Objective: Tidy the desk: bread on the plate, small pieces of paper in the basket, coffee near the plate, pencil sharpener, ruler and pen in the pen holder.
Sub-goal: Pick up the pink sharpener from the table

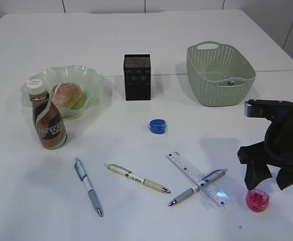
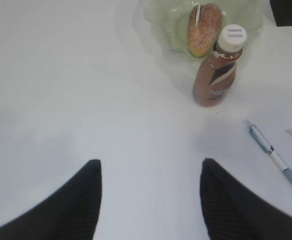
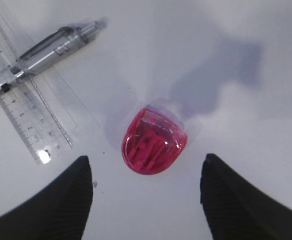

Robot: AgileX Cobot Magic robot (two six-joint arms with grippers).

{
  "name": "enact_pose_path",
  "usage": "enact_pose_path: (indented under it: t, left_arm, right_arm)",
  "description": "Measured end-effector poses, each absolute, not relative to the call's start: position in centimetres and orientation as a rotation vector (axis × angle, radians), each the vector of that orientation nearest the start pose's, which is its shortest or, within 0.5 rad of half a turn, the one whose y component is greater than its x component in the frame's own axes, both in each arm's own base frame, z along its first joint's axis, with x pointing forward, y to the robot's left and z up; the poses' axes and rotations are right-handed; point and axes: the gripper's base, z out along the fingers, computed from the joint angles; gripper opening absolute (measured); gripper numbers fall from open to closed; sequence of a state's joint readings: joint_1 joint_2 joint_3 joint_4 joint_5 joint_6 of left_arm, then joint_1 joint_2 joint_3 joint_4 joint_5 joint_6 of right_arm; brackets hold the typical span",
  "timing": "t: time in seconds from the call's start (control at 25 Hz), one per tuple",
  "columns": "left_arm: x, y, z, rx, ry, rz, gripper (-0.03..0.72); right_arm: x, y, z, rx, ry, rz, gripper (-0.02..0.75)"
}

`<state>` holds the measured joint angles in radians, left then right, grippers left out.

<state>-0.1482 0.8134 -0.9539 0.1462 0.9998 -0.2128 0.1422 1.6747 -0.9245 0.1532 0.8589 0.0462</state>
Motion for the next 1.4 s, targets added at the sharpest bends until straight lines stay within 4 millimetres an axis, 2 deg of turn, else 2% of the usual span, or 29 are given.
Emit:
enact_pose_path:
  t: [0.24, 1.08, 1.4]
  left_arm:
    - [13.8, -0.9, 37.0, -0.044, 2.331, 0.003, 0.436]
    - [13.8, -0.9, 37.0, -0.044, 2.333, 0.004, 0.436]
    - [13.8, -0.9, 37.0, -0.044, 2.333, 0.004, 0.436]
  right_arm:
    - [28.2, 5.1, 15.6, 0.008, 3.156, 0.180, 0.530]
    - [28.5, 5.1, 15.4, 0.011, 3.131, 0.180, 0.530]
    - [28.4, 5.1, 13.3, 0.016, 3.233, 0.166, 0.530]
